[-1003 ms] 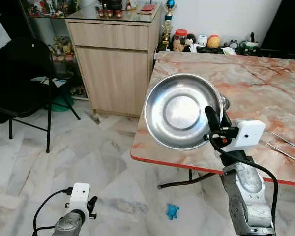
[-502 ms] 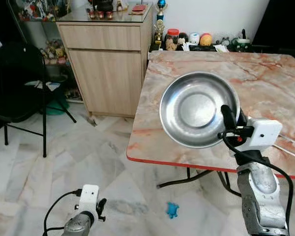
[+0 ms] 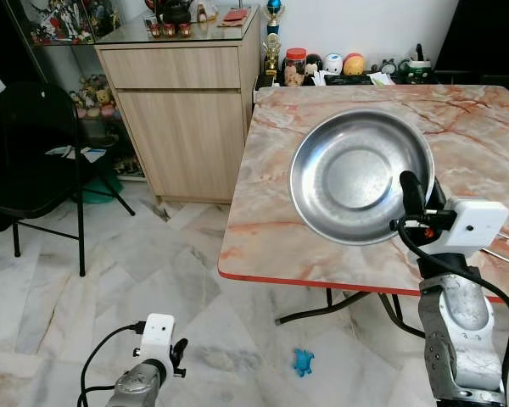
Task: Setting the table
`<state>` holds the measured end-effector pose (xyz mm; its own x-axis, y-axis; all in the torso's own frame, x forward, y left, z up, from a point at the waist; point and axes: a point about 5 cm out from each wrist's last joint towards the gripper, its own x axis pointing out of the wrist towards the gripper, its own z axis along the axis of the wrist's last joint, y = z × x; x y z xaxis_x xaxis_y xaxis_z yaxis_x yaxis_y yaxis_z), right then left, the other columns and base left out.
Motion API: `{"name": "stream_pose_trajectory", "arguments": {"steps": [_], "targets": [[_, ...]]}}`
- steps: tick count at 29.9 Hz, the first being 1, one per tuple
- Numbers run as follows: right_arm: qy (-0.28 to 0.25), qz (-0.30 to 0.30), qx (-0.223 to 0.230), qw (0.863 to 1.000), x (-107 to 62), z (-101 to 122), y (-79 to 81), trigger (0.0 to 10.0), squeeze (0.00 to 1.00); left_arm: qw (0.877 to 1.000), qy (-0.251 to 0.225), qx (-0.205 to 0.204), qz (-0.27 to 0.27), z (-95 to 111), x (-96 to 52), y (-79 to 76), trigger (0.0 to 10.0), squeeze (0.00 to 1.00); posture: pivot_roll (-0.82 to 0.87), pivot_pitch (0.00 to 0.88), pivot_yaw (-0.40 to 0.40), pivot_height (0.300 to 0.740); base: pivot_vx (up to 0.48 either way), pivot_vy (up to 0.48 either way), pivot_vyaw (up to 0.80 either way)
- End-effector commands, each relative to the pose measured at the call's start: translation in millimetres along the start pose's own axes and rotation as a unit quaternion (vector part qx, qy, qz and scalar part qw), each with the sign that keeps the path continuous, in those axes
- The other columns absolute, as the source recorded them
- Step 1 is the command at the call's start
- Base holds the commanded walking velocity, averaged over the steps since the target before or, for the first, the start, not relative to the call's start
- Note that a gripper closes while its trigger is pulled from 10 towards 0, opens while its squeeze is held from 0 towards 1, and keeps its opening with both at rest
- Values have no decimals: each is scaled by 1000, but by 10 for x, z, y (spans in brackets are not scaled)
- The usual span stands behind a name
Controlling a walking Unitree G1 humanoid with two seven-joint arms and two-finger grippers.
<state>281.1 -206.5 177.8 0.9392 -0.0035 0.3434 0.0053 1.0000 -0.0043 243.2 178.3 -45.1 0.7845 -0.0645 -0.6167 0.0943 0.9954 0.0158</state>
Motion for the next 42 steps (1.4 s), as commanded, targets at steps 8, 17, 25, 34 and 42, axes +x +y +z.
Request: {"name": "stream_pose_trajectory", "arguments": {"steps": [8,17,25,34,42], "targets": [[-28,11,28,999,100,81,149,10000,0,1000,-1,4,20,17,-12,123,10000,0,-1,0,29,736,0,0,0],[-30,26,34,999,190,88,213,10000,0,999,-7,-6,44,24,-36,251,10000,0,19,0,14,736,0,0,0],[-31,22,37,999,219,82,215,10000,0,999,-7,-12,43,-3,-38,209,10000,0,25,0,12,736,0,-66,0],[-30,26,33,999,210,94,198,10000,0,999,-8,-15,35,-15,-34,155,10000,0,13,0,-5,736,0,-146,0],[-28,28,32,999,212,96,192,10000,0,999,-4,-20,33,-63,-43,112,10000,0,8,0,-10,736,0,-251,0]]}}
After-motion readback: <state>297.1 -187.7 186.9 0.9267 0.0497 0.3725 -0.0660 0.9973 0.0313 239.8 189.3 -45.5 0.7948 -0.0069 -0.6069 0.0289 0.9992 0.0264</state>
